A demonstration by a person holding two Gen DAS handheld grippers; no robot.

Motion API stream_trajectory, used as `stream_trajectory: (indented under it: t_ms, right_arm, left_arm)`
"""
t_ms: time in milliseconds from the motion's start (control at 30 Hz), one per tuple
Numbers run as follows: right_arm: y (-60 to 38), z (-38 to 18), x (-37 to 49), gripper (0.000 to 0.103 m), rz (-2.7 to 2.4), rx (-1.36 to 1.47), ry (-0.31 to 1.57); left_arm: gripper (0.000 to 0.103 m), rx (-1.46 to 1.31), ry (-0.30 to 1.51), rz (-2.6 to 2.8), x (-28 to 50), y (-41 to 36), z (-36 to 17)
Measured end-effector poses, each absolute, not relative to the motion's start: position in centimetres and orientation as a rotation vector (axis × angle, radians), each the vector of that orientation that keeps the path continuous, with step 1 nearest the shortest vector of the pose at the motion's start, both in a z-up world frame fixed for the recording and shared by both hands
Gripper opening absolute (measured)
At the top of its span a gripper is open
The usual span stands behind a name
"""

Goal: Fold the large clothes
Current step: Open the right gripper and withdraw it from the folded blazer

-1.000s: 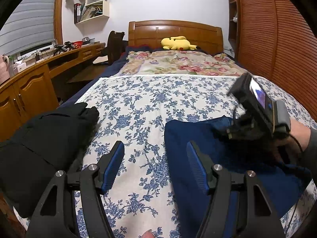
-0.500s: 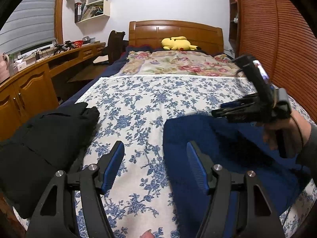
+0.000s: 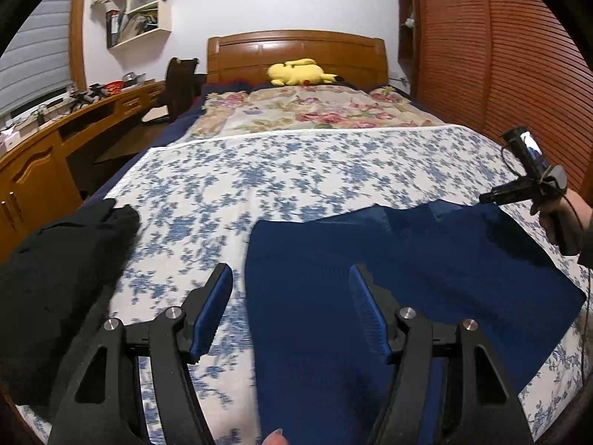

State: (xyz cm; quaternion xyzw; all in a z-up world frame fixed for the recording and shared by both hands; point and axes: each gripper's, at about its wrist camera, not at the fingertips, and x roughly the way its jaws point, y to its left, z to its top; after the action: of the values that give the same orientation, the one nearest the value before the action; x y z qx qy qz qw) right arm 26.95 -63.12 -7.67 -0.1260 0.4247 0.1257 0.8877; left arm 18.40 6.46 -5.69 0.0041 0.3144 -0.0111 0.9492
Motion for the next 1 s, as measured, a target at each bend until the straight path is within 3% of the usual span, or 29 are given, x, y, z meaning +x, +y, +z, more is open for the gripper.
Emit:
stream_trajectory:
  t_ms: [133,167,200,233,467,567,733,833,900,1000]
  right_arm:
    - [-64.7,-10.4,28.5,0.049,0.291,-0.168,0.962]
    - [-64.8,-10.5,28.6,0.039,0.314,-0.16,0.956]
    - [-64.4,-10.3,28.4,0.009,0.346,-0.178,0.934]
    - [-63.8,-9.8,27.9,0.004,0.367,-0.212,0.899]
    - [-66.3,-3.1,24.6,0.003,0.289,-0.214,0.543]
    - [-70.9,-4.6,27.1,0.003,0.104,-0.094,0.638]
    - [-71.0,-9.3,28.5,0.004,0.079,-0.185,0.8]
    - [-69.9,-8.5,29.2,0.019,0.102,-0.186,0.812]
    - [-69.6,-7.3,27.6,0.041,0.117,-0.195,0.793]
    - [-69.2,-5.8,23.0,0.045,0.179,-0.183,0.771]
  left_arm:
    - [0.066,0.034,0.653,-0.045,18.9,4.7,-6.0]
    - [0.066,0.038,0.656,-0.049,19.0,4.4,-6.1]
    - [0.066,0.044,0.66,-0.053,19.1,4.1,-6.3]
    - [0.066,0.048,0.664,-0.056,19.3,3.8,-6.4]
    - [0.066,0.07,0.688,-0.07,19.9,2.2,-7.3]
    - [0.066,0.076,0.694,-0.075,19.7,1.9,-7.4]
    - [0.066,0.091,0.695,-0.077,19.4,1.9,-7.4]
    - [0.066,0.086,0.698,-0.079,19.1,2.1,-7.3]
    - [0.066,0.088,0.692,-0.078,19.0,2.2,-7.2]
    - [0.066,0.084,0.686,-0.081,18.7,2.6,-6.8]
